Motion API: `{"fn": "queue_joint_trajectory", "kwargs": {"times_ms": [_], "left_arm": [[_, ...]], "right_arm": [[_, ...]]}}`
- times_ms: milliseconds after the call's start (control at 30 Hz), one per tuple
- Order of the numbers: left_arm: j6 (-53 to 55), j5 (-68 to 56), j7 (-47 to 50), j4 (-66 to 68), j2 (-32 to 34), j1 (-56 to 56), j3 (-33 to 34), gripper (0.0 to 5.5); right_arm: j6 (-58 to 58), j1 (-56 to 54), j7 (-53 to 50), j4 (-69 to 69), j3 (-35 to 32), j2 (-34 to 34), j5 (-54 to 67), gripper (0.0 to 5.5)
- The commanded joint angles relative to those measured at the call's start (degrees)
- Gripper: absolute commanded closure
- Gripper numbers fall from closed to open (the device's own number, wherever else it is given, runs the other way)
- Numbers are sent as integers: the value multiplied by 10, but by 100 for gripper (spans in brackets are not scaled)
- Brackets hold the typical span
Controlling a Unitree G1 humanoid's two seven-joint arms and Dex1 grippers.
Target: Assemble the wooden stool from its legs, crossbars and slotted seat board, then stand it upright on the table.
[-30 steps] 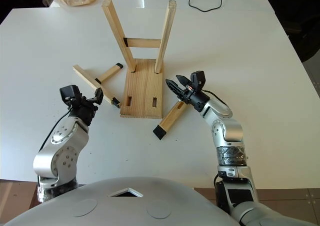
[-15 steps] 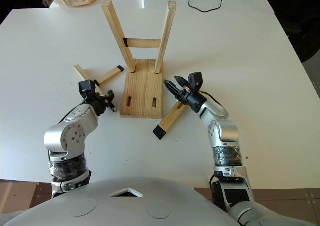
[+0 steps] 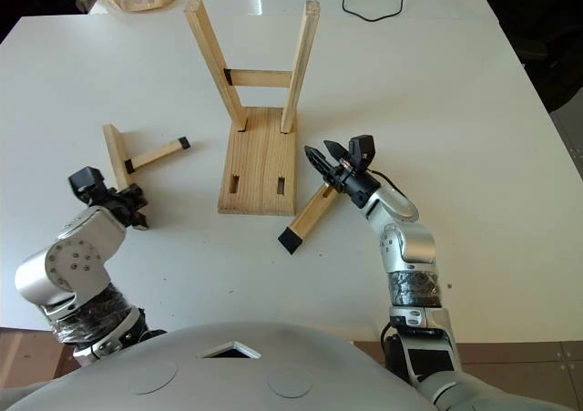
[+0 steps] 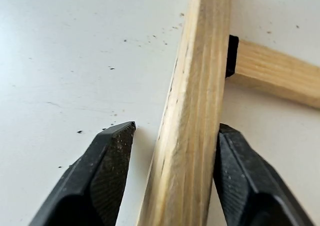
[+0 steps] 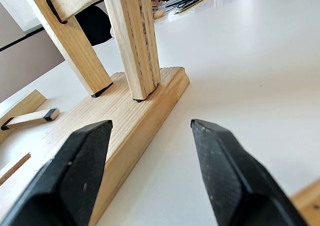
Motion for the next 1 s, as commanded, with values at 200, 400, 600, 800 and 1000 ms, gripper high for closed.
{"fn": "queue_joint_trajectory", "kwargs": {"times_ms": [200, 400, 600, 800, 1000], "left_arm": [[-127, -338, 214, 89, -248, -53, 207, 317], [-165, -434, 286, 118, -181, -13, 130, 411], [-288, -582, 294, 128, -145, -13, 69, 442], [-375, -831, 89, 70, -68, -72, -11, 442], [-376, -906, -54, 56, 8, -165, -110, 442]], "right_arm": [[3, 7, -4, -18, 1, -4, -4, 260], [7, 5, -6, -19, 1, -4, -4, 260], [4, -1, -10, -14, -6, -3, -1, 260], [42, -21, 1, -51, -38, 1, 67, 260], [192, -136, -15, -125, -122, -21, 303, 260]]}}
